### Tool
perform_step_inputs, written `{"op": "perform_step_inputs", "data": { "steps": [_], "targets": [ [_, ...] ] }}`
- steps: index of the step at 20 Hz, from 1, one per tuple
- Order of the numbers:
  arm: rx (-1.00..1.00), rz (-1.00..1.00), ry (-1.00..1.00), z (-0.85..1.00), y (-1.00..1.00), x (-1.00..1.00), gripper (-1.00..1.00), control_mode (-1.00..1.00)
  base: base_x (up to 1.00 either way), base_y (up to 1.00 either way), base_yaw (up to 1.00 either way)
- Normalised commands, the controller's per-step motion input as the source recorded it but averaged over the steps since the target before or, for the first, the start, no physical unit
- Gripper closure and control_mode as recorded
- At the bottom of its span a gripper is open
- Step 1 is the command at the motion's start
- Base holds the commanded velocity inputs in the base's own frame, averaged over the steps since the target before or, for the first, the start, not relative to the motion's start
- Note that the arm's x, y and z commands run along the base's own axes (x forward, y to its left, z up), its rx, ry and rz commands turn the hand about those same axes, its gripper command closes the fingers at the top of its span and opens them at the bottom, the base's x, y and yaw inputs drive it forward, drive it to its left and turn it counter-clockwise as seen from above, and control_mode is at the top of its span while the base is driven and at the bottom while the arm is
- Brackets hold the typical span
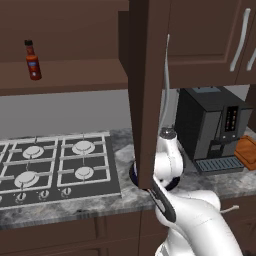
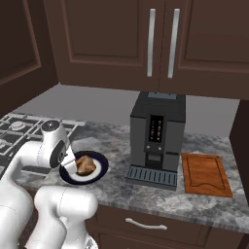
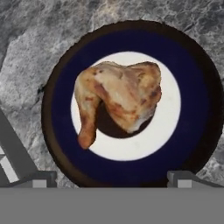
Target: Pick the chicken drumstick from the plate and place it on the cutting board. Then pick the condiment bottle from the cabinet and place it next to the cutting board.
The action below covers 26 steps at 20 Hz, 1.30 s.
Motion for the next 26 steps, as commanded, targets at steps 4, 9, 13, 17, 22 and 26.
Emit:
{"op": "perform_step_inputs", "data": {
  "steps": [4,9,13,17,22,26],
  "targets": [
    [0.01,-0.17,0.07,-0.14,0.08,0.33,-1.00,-1.00,0.00,0.00,0.00],
    [0.04,-0.17,0.11,-0.15,0.05,0.29,-1.00,-1.00,0.00,0.00,0.00],
    [0.07,-0.16,0.14,-0.16,0.06,0.25,-1.00,-1.00,0.00,0.00,0.00],
    [0.08,-0.14,0.15,-0.22,0.09,0.19,-1.00,-1.00,0.00,0.00,0.00],
    [0.07,-0.09,0.06,-0.37,0.05,0.12,-1.00,-1.00,0.00,0.00,0.00],
    [0.01,-0.06,0.00,-0.50,0.02,0.07,-1.00,-1.00,0.00,0.00,0.00]
  ]
}}
